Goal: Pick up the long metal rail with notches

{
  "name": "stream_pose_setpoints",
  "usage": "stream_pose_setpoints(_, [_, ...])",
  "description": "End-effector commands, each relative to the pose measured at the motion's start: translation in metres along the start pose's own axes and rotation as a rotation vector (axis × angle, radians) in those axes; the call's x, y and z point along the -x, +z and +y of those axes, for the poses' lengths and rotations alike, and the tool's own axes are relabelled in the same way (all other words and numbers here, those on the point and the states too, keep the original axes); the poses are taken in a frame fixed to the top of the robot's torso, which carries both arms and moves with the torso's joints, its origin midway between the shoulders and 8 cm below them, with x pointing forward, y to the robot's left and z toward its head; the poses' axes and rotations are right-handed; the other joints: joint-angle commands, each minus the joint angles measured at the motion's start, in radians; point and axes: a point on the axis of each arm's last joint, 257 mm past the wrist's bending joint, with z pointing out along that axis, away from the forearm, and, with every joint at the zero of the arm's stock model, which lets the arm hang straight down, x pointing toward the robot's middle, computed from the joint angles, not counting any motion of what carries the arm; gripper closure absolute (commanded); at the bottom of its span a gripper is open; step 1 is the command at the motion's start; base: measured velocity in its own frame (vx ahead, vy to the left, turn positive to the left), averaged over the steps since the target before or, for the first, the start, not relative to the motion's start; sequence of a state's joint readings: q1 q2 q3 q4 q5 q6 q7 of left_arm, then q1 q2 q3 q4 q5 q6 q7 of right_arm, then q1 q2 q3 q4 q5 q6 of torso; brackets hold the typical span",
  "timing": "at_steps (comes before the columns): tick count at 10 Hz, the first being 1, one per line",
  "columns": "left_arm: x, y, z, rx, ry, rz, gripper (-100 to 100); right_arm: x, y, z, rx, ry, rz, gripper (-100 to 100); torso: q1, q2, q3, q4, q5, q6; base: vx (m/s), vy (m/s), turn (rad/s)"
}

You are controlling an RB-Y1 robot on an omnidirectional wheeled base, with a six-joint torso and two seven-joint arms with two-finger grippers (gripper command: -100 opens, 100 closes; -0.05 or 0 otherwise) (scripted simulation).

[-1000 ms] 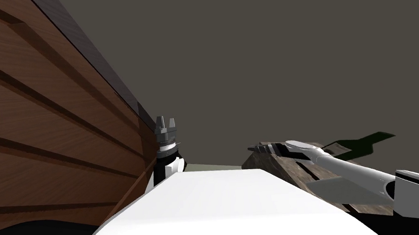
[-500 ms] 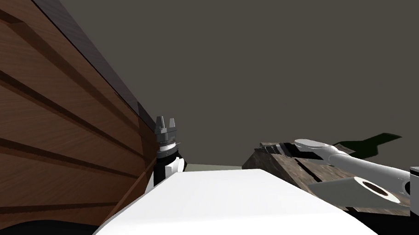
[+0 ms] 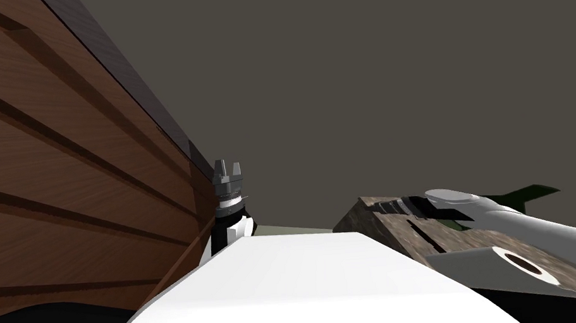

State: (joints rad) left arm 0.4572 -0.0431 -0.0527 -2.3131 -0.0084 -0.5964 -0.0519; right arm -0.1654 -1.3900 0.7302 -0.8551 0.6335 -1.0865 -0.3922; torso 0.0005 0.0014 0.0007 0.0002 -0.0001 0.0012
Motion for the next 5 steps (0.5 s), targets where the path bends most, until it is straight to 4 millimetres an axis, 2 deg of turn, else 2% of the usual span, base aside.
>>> stream_pose_setpoints(1, [0.0,0.0,0.0,0.0,0.0,0.0,0,-0.017,-0.024,-0.023,-0.065,0.026,0.044,-100,0.0,0.0,0.0,0.0,0.0,0.0,0.008,-0.005,0.002])
stream_pose_setpoints(2, [0.0,0.0,0.0,0.0,0.0,0.0,0,-0.014,-0.019,-0.016,-0.045,0.014,0.045,-100,0.0,0.0,0.0,0.0,0.0,0.0,0.004,-0.008,-0.011])
stream_pose_setpoints(3, [0.0,0.0,0.0,0.0,0.0,0.0,0,-0.017,-0.024,-0.023,-0.064,0.025,0.044,-100,0.0,0.0,0.0,0.0,0.0,0.0,0.0,0.0,0.0])
stream_pose_setpoints(4, [0.0,0.0,0.0,0.0,0.0,0.0,0,-0.03,-0.042,-0.04,-0.115,0.052,0.078,-100,0.0,0.0,0.0,0.0,0.0,0.0,0.003,-0.006,-0.002])
stream_pose_setpoints(5, [0.0,0.0,0.0,0.0,0.0,0.0,0,-0.031,-0.045,-0.043,-0.123,0.057,0.077,-100,0.0,0.0,0.0,0.0,0.0,0.0,0.003,-0.01,-0.006])
